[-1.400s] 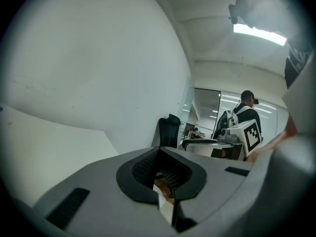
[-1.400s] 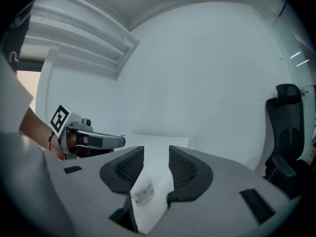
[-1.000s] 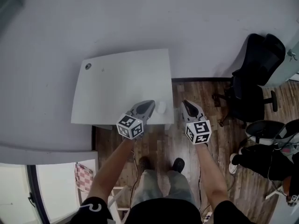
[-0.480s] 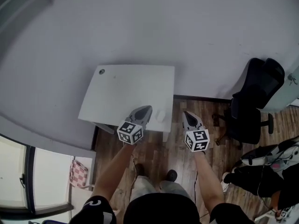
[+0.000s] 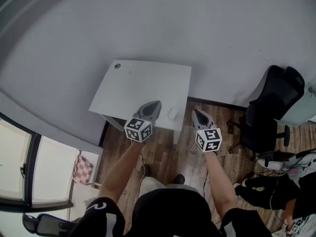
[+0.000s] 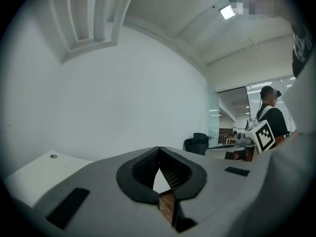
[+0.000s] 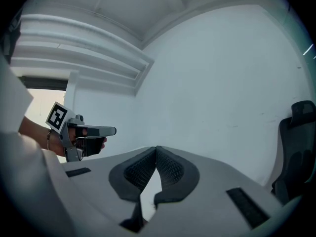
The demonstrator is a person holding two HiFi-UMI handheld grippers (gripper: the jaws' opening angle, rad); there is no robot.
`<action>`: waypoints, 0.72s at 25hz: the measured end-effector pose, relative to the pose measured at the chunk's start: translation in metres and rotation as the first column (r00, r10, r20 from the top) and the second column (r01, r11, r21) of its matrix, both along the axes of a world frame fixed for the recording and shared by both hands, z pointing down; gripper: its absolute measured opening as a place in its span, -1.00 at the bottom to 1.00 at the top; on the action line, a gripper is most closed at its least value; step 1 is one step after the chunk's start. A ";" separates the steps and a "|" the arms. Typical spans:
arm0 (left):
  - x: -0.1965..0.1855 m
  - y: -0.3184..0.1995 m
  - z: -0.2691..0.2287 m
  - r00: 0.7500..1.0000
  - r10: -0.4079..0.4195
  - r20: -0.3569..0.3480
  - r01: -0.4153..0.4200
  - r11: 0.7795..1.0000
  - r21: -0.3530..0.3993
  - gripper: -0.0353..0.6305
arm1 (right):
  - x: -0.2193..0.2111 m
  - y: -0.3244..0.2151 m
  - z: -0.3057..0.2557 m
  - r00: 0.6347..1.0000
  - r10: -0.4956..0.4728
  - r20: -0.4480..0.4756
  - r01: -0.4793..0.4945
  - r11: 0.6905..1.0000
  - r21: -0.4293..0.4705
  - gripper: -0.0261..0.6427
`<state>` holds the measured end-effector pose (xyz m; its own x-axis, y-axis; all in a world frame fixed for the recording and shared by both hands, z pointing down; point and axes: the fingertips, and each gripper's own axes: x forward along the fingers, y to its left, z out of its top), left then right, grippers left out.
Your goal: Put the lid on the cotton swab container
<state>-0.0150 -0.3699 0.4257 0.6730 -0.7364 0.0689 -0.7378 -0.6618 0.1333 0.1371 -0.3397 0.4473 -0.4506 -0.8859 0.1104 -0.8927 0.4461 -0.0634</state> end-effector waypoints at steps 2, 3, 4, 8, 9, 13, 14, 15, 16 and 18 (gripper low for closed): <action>-0.001 0.005 -0.003 1.000 -0.010 0.001 0.010 1.000 0.006 -0.82 | -0.001 0.003 -0.003 1.000 -0.009 -0.004 0.009 1.000 0.004 -0.89; -0.002 0.008 -0.004 1.000 -0.015 0.001 0.015 1.000 0.009 -0.82 | -0.002 0.004 -0.004 1.000 -0.013 -0.008 0.013 1.000 0.005 -0.89; -0.002 0.011 -0.004 1.000 -0.020 0.001 0.020 1.000 0.010 -0.82 | -0.002 0.007 -0.004 1.000 -0.017 -0.013 0.017 1.000 0.005 -0.89; -0.009 0.019 -0.004 0.999 -0.037 0.006 0.037 0.999 0.012 -0.82 | -0.004 0.010 -0.004 0.999 -0.028 -0.027 0.028 1.000 0.003 -0.89; -0.010 0.021 -0.004 0.999 -0.041 0.007 0.041 0.999 0.013 -0.82 | -0.004 0.010 -0.004 0.999 -0.029 -0.030 0.029 1.000 0.002 -0.89; -0.018 0.027 -0.003 0.998 -0.055 0.002 0.055 0.998 0.011 -0.82 | -0.003 0.010 -0.003 0.999 -0.030 -0.028 0.030 0.999 -0.010 -0.89; -0.019 0.028 -0.003 0.998 -0.058 0.000 0.058 0.998 0.009 -0.82 | -0.004 0.010 -0.004 0.999 -0.031 -0.027 0.031 0.999 -0.013 -0.89; -0.020 0.030 -0.003 0.998 -0.061 -0.001 0.061 0.998 0.008 -0.82 | -0.003 0.011 -0.004 0.999 -0.033 -0.028 0.032 0.999 -0.013 -0.89; -0.021 0.031 -0.003 0.998 -0.065 -0.004 0.065 0.998 0.008 -0.82 | -0.004 0.011 -0.005 0.999 -0.035 -0.029 0.034 0.999 -0.012 -0.89; -0.025 0.032 -0.004 0.997 -0.075 -0.011 0.075 0.997 0.008 -0.82 | -0.005 0.012 -0.008 0.999 -0.039 -0.033 0.039 0.999 -0.008 -0.89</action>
<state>-0.0404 -0.3381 0.4215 0.6165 -0.7854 0.0554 -0.7839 -0.6057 0.1364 0.1323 -0.3273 0.4395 -0.4805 -0.8669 0.1324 -0.8765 0.4800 -0.0377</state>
